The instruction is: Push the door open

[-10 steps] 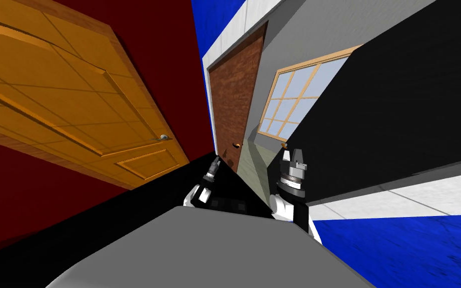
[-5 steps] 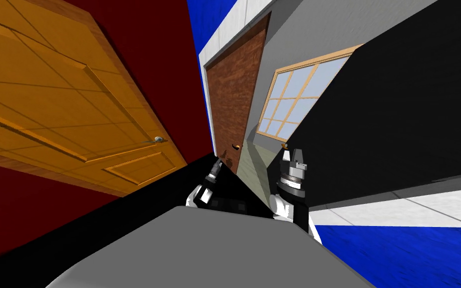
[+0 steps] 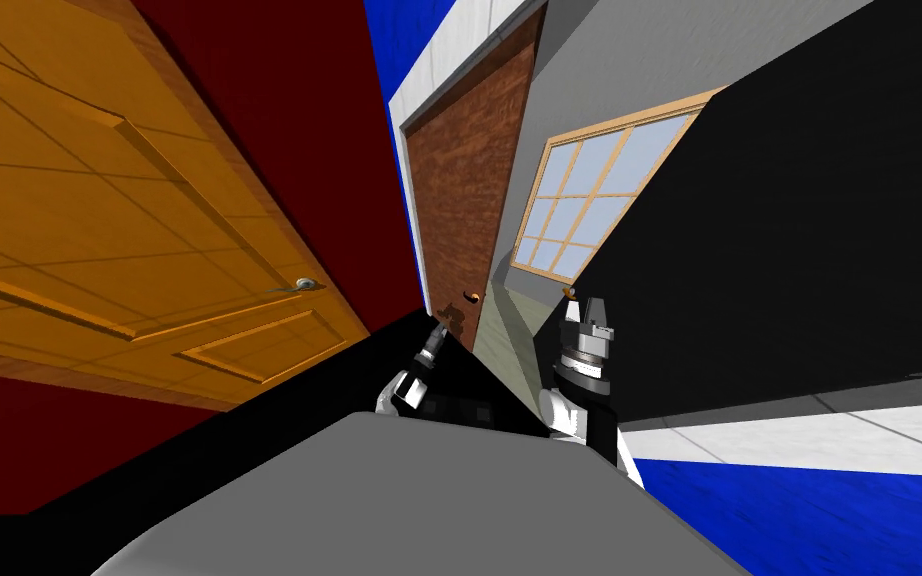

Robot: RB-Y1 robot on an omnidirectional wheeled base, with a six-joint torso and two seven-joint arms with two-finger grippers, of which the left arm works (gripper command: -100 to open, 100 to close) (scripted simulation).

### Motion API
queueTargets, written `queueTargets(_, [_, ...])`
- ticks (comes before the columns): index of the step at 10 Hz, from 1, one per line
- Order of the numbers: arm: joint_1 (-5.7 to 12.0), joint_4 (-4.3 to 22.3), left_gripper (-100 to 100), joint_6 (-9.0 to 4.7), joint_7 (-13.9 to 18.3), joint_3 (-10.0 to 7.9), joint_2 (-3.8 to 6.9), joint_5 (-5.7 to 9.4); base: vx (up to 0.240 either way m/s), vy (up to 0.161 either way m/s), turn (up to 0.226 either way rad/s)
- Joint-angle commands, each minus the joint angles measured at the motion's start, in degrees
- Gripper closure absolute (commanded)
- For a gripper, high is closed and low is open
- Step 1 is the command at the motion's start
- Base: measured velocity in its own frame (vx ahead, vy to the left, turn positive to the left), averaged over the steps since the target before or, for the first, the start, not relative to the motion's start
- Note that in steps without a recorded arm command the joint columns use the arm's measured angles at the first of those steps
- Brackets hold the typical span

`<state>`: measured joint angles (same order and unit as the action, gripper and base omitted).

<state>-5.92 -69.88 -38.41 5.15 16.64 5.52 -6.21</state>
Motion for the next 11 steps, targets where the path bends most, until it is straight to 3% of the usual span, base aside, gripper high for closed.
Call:
queueTargets(1, [0.68,1.94,-100,-0.45,0.32,0.56,-0.07,-0.16,0.123,0.066,-0.085])
queueTargets(3, [1.45,3.91,-100,-0.84,0.55,1.07,-0.23,-0.32,0.107,0.048,-0.061])
queueTargets(5, [2.88,7.55,-100,-1.58,0.98,2.01,-0.65,-0.61,0.136,0.057,-0.091])
queueTargets(7, [3.23,8.44,-100,-1.75,1.08,2.24,-0.76,-0.68,0.094,0.047,-0.034])
queueTargets(11, [5.20,13.47,-100,-2.77,1.67,3.55,-1.48,-1.09,0.103,0.055,-0.068])
